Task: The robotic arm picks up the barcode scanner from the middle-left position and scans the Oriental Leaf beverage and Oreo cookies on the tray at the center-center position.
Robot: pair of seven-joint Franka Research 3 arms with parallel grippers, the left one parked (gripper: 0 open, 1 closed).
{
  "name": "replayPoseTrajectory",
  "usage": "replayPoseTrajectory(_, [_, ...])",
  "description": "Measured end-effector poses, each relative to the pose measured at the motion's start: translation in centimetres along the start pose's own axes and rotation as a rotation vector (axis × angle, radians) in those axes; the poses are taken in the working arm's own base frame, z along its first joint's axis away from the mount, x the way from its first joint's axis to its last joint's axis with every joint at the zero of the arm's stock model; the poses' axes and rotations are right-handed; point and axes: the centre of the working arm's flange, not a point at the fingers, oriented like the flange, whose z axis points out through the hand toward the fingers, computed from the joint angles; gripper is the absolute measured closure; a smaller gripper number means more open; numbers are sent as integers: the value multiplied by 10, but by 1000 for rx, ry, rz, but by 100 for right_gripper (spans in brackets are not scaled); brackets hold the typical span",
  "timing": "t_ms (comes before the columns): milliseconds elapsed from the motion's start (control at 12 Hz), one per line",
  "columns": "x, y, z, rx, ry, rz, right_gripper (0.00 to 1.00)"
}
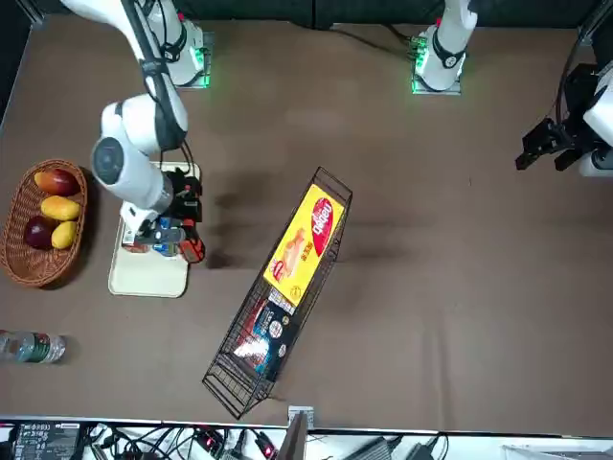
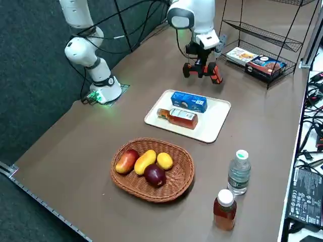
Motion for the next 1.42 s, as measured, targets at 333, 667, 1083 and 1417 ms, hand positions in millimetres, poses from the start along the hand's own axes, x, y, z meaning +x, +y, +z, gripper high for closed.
replayPoseTrajectory(333, [-4, -12, 46, -4, 14, -2, 58])
replayPoseTrajectory(667, [-3, -13, 68, -5, 24, -3, 58])
replayPoseTrajectory(1083, [-4, -21, 83, -5, 29, 11, 58])
replayPoseTrajectory(1417, [-4, -22, 83, -5, 30, 13, 53])
